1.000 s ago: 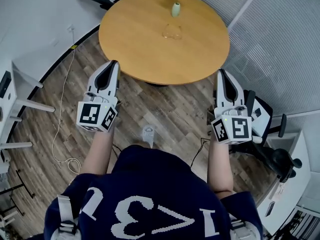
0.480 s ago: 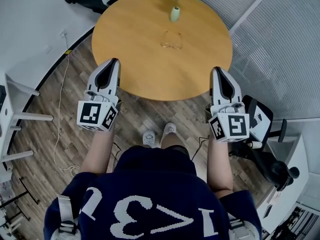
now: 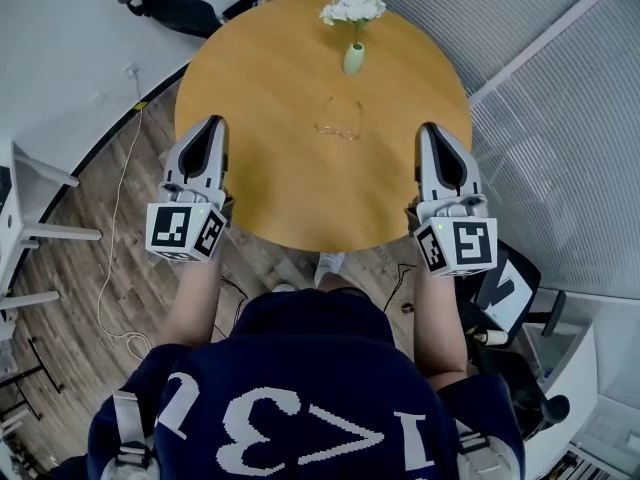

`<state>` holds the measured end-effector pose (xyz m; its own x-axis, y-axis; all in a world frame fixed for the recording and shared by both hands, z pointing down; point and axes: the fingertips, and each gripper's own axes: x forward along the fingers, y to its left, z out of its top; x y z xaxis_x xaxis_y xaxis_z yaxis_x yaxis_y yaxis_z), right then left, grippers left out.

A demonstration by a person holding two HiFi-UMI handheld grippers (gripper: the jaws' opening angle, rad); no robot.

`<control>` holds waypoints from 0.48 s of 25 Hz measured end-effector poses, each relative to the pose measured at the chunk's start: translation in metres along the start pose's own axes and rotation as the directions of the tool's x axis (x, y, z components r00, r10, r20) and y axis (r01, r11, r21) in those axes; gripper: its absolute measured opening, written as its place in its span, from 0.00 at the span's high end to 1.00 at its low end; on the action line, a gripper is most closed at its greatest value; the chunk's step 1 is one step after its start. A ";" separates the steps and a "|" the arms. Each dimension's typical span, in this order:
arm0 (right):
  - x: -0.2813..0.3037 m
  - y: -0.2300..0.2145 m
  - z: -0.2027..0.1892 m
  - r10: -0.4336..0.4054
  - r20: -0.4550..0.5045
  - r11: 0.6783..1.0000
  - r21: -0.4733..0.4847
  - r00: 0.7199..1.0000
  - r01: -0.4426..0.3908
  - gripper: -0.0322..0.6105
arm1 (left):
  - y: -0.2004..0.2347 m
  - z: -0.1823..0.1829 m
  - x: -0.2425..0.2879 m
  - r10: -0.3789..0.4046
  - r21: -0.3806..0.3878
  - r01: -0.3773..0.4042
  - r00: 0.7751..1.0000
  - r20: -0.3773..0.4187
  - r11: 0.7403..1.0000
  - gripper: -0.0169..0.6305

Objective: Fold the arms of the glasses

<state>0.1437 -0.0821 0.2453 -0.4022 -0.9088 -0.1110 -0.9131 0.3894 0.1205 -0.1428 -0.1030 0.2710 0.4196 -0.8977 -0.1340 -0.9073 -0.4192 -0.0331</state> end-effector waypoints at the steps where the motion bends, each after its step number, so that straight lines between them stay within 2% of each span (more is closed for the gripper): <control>1: 0.012 -0.009 -0.001 0.016 0.004 1.000 0.002 1.000 -0.016 0.90 | 0.003 0.000 0.010 0.017 0.004 -0.017 1.000 0.004 1.000 0.93; 6: 0.062 -0.050 -0.011 0.096 -0.004 0.995 0.022 0.995 -0.096 0.90 | 0.009 -0.007 0.053 0.104 0.002 -0.104 0.995 -0.008 0.995 0.93; 12: 0.098 -0.069 -0.029 0.131 -0.025 0.990 0.064 0.991 -0.129 0.90 | 0.009 -0.021 0.078 0.119 -0.005 -0.119 0.992 -0.042 0.993 0.93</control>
<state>0.1693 -0.2019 0.2547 -0.5162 -0.8536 -0.0698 -0.8561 0.5119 0.0705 -0.1182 -0.1795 0.2812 0.3097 -0.9461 -0.0952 -0.9507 -0.3100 -0.0121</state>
